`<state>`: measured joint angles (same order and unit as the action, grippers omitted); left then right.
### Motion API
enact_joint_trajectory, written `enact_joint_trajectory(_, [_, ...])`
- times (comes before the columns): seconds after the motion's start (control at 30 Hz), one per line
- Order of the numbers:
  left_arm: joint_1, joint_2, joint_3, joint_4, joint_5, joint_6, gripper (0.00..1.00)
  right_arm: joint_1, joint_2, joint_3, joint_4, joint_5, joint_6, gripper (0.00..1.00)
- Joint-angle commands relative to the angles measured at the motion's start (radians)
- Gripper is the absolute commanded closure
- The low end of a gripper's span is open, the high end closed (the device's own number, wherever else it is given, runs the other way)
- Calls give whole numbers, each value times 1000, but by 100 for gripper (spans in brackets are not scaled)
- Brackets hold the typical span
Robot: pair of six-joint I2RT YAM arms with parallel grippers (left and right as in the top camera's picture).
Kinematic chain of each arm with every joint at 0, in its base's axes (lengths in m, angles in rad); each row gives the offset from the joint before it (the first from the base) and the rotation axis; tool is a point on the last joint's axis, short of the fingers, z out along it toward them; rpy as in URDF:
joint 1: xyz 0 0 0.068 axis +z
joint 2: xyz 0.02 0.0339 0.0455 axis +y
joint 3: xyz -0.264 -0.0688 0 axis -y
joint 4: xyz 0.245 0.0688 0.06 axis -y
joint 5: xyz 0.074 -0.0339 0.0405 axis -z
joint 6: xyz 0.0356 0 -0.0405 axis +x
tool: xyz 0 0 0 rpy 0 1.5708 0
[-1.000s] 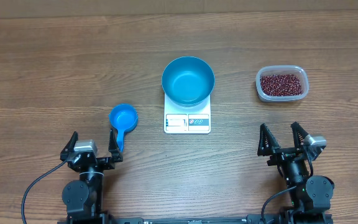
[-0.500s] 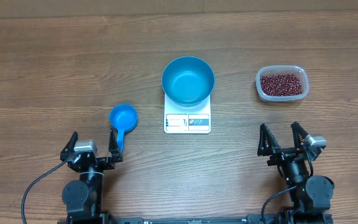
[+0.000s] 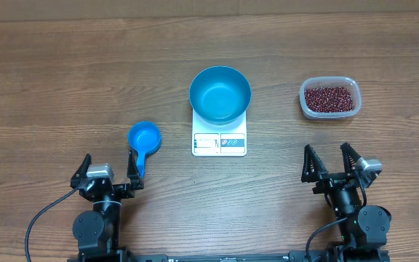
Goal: Scoop item into bowl and weigh 150g on scale
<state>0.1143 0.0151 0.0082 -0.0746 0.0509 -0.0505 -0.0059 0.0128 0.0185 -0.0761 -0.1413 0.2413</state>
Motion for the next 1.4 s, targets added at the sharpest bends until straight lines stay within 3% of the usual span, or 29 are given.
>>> enact_joint_trajectory(0.0, [11,-11,-3,-3,-7,2,1,0,-10,-11,3,8,-11,0])
enact_joint_trajectory(1.37, [10,-11,-3,26,15,2,0,0,-10,-11,3,8,-11,0])
